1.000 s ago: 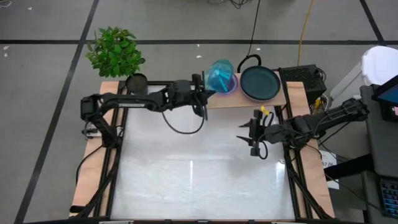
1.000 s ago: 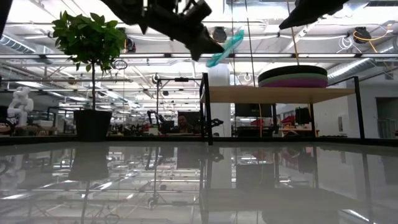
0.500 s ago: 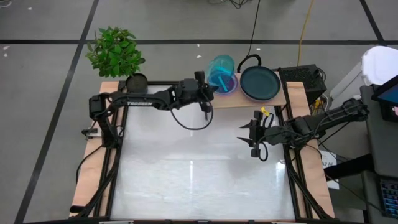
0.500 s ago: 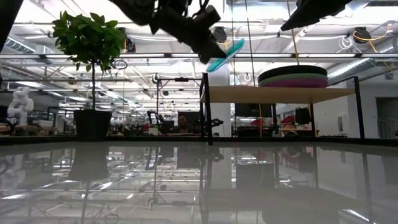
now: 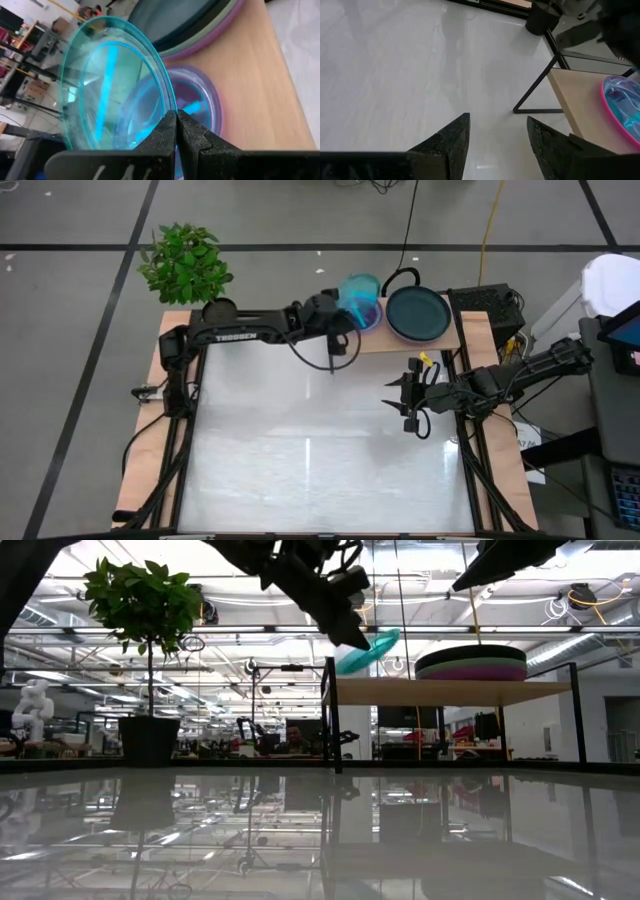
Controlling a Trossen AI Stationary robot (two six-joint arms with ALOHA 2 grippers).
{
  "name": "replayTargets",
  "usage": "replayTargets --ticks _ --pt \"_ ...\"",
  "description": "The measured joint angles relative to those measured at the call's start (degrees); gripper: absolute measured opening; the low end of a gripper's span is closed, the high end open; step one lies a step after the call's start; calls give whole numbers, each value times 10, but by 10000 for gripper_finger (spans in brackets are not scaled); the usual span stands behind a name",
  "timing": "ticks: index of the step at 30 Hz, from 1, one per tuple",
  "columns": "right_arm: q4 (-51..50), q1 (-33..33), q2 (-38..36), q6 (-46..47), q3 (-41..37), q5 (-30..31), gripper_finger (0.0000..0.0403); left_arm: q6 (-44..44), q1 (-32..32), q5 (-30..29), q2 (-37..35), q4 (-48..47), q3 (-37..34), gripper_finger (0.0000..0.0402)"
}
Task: Place and stack plates onto a shelf
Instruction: Stack the blue plate on top of the other blue plate on the shelf
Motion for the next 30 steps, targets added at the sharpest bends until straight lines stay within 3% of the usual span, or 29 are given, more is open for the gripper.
replayTargets --ticks 15,30 --pt "-3 0 0 -6 0 0 180 -18 5 -7 1 3 0 15" --pt "-3 0 0 -12 0 0 180 -33 15 32 1 0 0 28"
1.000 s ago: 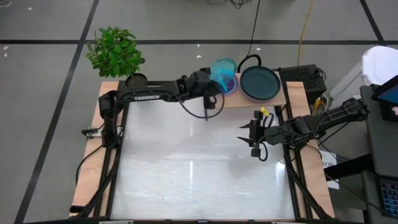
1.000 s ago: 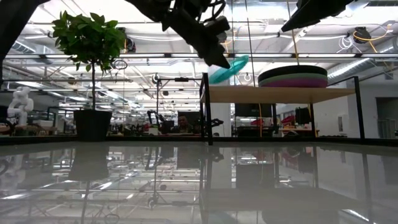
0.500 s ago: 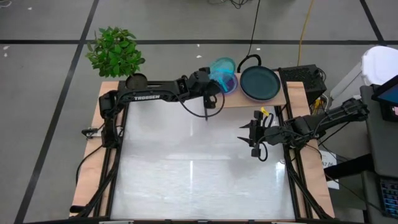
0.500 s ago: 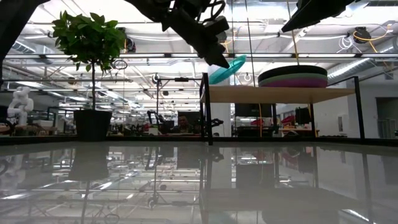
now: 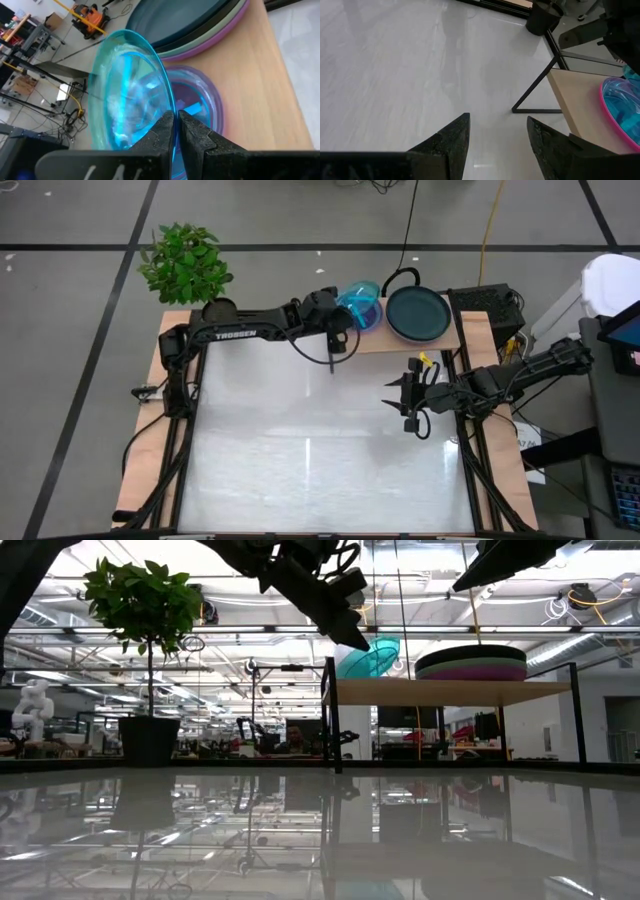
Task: Place and stack plates onto a shelf
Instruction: Stack the blue plate on top of the other blue plate on the shelf, then return to Home Position
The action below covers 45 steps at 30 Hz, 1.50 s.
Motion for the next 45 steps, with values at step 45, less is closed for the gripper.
replayTargets --ticks 45 --pt "1 0 0 7 0 0 180 -46 -53 -15 -135 -125 0 140"
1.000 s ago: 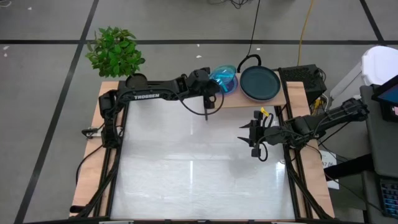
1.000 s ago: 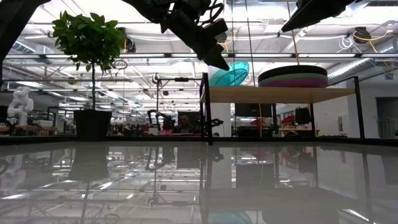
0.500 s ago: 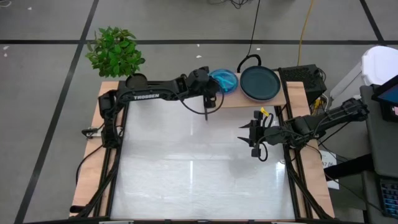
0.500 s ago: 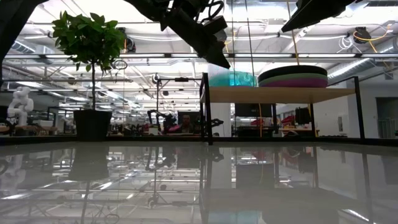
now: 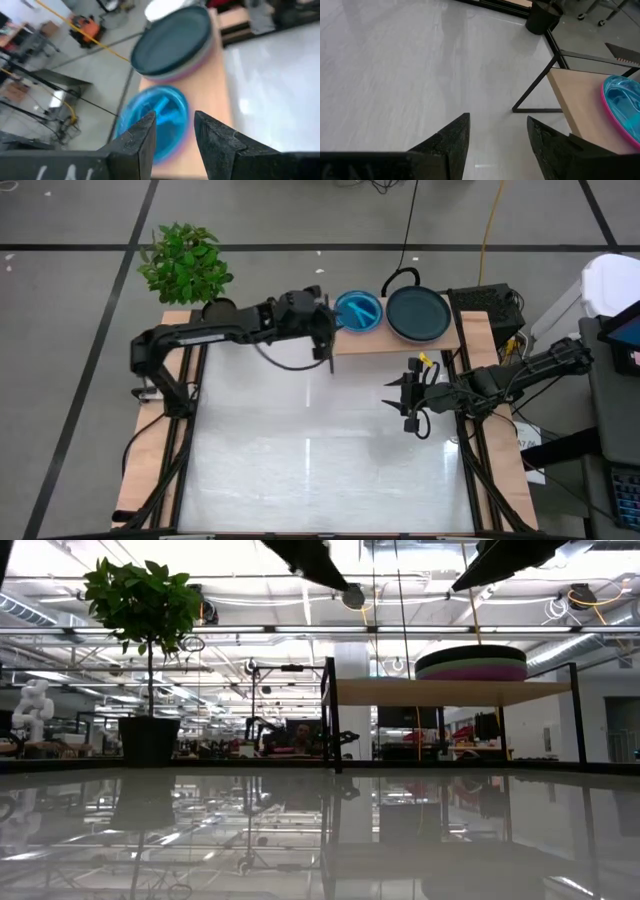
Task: Place and stack plates onto a shelf
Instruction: Return to Home Position
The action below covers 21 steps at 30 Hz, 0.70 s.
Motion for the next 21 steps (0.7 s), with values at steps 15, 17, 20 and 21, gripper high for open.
replayTargets --ticks 15,17,20,21 --pt "48 -6 0 -33 0 48 174 -196 -66 0 -139 -313 -1 99" --pt "53 -8 0 -44 0 46 162 -216 -75 1 -155 -328 -13 80" --pt "66 -8 0 -56 0 45 134 -231 -95 1 -188 -326 -51 61" --pt "70 -8 0 -60 0 45 123 -237 -101 1 -200 -324 -67 56"
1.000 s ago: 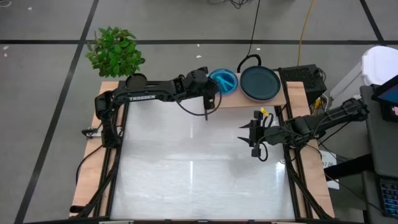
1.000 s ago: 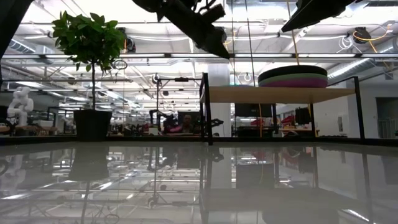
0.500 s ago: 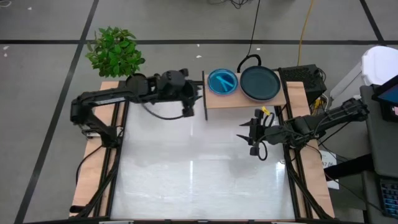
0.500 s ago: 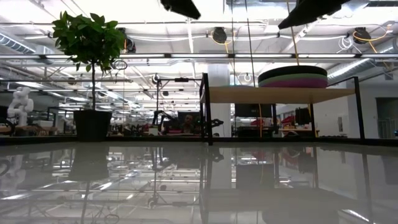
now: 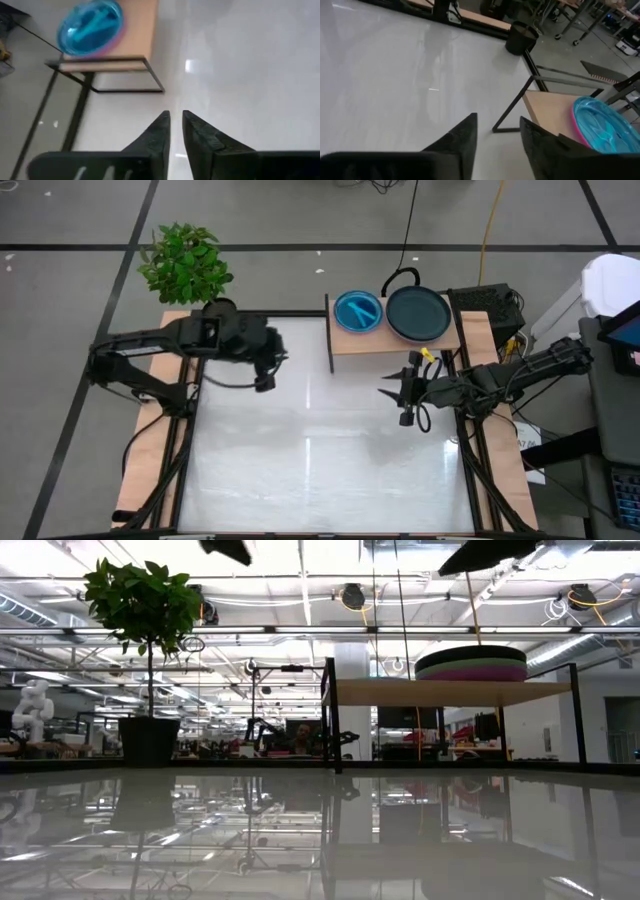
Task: Place and stack plates onto a shelf
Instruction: Return to Home Position
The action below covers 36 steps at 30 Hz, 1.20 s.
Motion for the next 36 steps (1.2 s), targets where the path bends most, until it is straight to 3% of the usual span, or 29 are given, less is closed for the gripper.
replayTargets --ticks 10,17,24,36 --pt "1 0 0 3 -2 -1 6 -27 -75 0 -182 129 -212 13" --pt "35 0 -12 1 -38 -2 3 -36 -113 0 -326 227 -371 4" --pt "40 0 -47 7 -75 -3 1 -43 -117 -2 -435 265 -466 3" --pt "87 1 -117 -2 -147 -5 0 -79 -117 -5 -527 371 -615 1"
